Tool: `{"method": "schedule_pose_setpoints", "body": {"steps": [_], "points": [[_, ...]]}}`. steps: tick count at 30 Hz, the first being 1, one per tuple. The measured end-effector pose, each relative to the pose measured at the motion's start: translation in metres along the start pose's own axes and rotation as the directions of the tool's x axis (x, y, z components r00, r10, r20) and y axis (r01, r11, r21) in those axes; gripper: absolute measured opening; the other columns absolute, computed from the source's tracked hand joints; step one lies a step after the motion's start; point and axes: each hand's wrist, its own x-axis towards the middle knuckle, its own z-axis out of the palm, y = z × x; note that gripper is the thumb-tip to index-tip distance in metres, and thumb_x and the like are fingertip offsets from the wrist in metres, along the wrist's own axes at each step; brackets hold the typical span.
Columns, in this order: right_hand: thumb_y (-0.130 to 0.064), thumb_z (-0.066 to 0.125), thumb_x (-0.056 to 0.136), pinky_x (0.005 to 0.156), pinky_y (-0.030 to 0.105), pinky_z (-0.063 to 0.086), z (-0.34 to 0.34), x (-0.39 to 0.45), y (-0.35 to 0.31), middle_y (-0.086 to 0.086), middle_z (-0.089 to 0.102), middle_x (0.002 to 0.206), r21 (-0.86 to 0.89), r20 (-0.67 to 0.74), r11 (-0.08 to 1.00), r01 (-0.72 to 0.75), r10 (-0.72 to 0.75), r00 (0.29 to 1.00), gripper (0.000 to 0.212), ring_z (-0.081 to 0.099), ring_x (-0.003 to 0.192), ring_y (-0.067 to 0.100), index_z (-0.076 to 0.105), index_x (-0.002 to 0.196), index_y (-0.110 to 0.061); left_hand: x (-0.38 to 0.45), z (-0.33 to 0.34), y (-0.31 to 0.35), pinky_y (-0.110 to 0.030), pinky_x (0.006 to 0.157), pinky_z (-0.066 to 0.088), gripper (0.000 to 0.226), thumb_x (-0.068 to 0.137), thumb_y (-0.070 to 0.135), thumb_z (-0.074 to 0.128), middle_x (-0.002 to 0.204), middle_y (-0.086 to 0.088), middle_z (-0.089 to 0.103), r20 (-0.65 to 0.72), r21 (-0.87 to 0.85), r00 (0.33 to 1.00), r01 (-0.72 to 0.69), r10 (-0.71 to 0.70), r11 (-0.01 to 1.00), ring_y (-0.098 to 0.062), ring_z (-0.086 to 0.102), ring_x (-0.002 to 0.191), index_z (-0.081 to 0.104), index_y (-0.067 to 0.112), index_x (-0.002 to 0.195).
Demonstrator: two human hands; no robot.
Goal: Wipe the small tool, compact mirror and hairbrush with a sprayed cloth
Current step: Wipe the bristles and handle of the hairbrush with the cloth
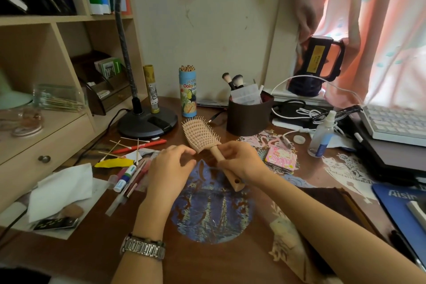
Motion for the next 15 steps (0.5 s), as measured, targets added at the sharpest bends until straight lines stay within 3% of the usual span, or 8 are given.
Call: {"method": "schedule_pose_setpoints", "body": {"steps": [6,11,15], "points": [[-0.013,0.07,0.079,0.081,0.03,0.054,-0.037,-0.039,0.001,-0.01,0.064,0.095,-0.059,0.121,0.997,0.053,-0.046,0.992,0.037,0.062,0.086,0.011,0.062,0.114,-0.023,-0.005,-0.006,0.012,-0.022,0.082,0.035,0.015,0.087,0.031,0.064,0.103,0.018,0.054,-0.06,-0.119,0.989,-0.139,0.132,0.983,-0.004,0.048,0.105,0.064,0.031,0.101],[-0.014,0.067,0.082,0.074,0.023,0.05,-0.064,-0.071,0.01,-0.007,0.062,0.1,-0.088,0.245,0.993,0.079,-0.055,0.968,0.036,0.061,0.087,0.013,0.061,0.114,-0.029,-0.012,-0.005,0.026,-0.01,0.085,0.031,0.019,0.081,0.039,0.066,0.102,0.034,0.048,0.023,-0.167,0.952,-0.298,0.306,0.94,0.008,0.04,0.105,0.063,0.039,0.1],[-0.013,0.068,0.082,0.079,0.028,0.053,-0.077,-0.086,0.024,-0.007,0.064,0.098,-0.097,0.289,0.991,0.097,-0.065,0.955,0.037,0.063,0.089,0.015,0.063,0.115,-0.028,-0.017,0.002,0.034,-0.016,0.091,0.031,0.038,0.067,0.064,0.064,0.111,0.032,0.051,0.154,-0.194,0.892,-0.393,0.424,0.899,0.011,0.039,0.11,0.064,0.041,0.098]]}}
